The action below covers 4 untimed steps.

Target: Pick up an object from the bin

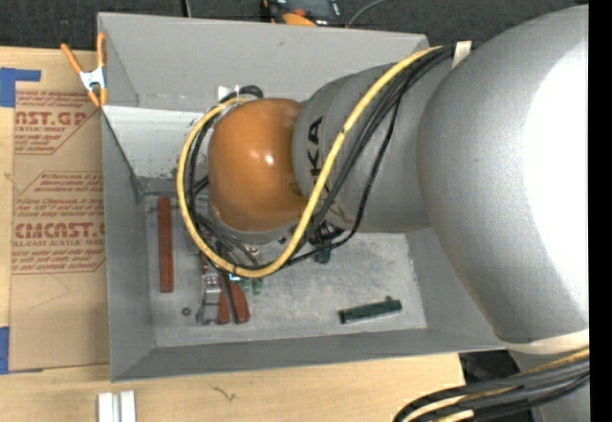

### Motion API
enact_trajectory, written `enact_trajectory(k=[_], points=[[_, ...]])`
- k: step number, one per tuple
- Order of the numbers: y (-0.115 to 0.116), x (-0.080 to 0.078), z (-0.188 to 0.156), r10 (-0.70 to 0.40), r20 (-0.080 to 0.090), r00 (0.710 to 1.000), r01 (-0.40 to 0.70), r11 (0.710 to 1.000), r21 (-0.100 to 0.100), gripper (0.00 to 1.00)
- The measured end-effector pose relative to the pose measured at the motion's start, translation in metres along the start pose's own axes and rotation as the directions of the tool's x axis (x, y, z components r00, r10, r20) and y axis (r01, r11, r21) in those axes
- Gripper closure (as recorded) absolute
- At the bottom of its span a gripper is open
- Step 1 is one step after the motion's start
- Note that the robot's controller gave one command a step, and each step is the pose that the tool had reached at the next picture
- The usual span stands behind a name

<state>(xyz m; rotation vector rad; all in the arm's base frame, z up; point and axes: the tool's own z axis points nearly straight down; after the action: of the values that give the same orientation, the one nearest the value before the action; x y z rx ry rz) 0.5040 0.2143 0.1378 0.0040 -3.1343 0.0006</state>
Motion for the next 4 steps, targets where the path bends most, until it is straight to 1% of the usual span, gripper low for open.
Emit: enact_trajectory(k=[1, 2, 3, 4], points=[[-0.059, 0.006, 0.07, 0.057, 0.009, 0.998, -0.057, 0.998, -0.002, 0.0], [-0.1, 0.019, 0.067, 0.09, 0.014, 0.996, -0.09, 0.996, -0.004, 0.0], [-0.069, 0.022, 0.036, -0.107, 0.009, 0.994, 0.107, 0.994, -0.001, 0.0], [-0.158, -0.006, 0.069, -0.117, 0.008, 0.993, 0.117, 0.993, 0.003, 0.0]])
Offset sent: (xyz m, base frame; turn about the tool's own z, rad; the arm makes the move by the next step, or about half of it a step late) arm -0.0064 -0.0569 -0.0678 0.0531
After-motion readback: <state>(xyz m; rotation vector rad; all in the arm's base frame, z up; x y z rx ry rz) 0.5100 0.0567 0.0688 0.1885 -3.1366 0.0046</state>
